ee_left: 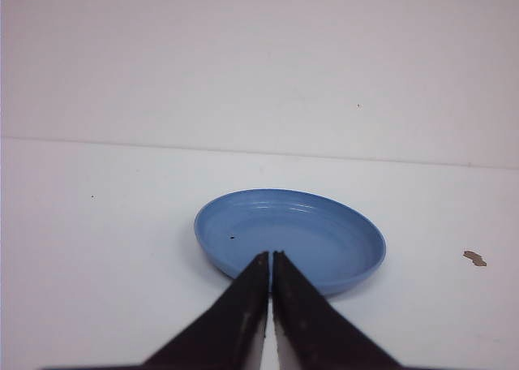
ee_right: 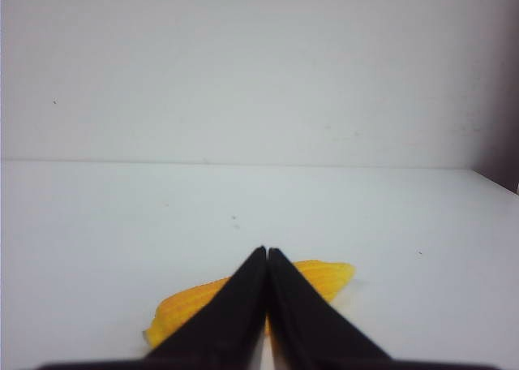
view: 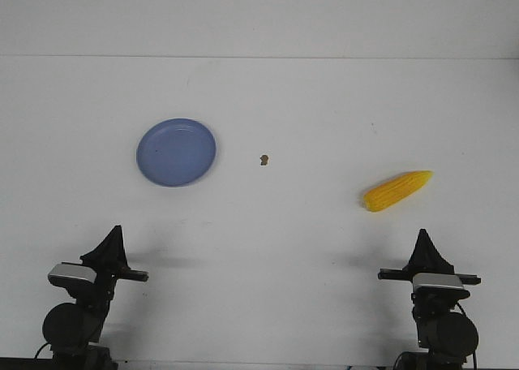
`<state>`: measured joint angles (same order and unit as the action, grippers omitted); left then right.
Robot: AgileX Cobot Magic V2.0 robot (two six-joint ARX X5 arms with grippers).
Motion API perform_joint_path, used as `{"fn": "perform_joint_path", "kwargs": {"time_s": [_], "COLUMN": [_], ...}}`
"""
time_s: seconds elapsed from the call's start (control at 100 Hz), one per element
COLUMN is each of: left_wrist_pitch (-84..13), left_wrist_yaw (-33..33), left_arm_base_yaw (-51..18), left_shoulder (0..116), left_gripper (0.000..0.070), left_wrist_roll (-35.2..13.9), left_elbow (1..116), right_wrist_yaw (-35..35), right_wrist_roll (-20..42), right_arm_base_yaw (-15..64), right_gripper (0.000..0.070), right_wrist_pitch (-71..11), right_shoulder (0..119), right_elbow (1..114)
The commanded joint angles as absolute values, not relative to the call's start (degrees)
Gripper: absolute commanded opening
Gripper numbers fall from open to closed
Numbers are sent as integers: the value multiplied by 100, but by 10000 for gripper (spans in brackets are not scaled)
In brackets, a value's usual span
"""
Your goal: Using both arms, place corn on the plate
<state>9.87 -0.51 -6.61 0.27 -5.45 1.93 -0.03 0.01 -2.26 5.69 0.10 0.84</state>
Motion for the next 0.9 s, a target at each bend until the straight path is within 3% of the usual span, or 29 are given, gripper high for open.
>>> {"fn": "perform_joint_path", "kwargs": {"time_s": [0.0,0.82,0.89], "left_wrist_pitch": [1055,1063,1015], "left_wrist_yaw": [-60,-60,-60], "left_arm_base_yaw": [-655,-655,-655], "left_shoulder": [19,19,19], "left_gripper": [16,16,16], "left_wrist_roll": [-552,-552,-552], "left_elbow": [123,217,360], "right_wrist_yaw": [-1,-3,1], "right_wrist_roll": [19,32,401], "right_arm_base_yaw": [-222,-222,-222], "right_gripper": [1,1,1], "right_wrist_pitch": [642,871,998], "right_shoulder": [8,8,8], "right_elbow": [71,73,121]}}
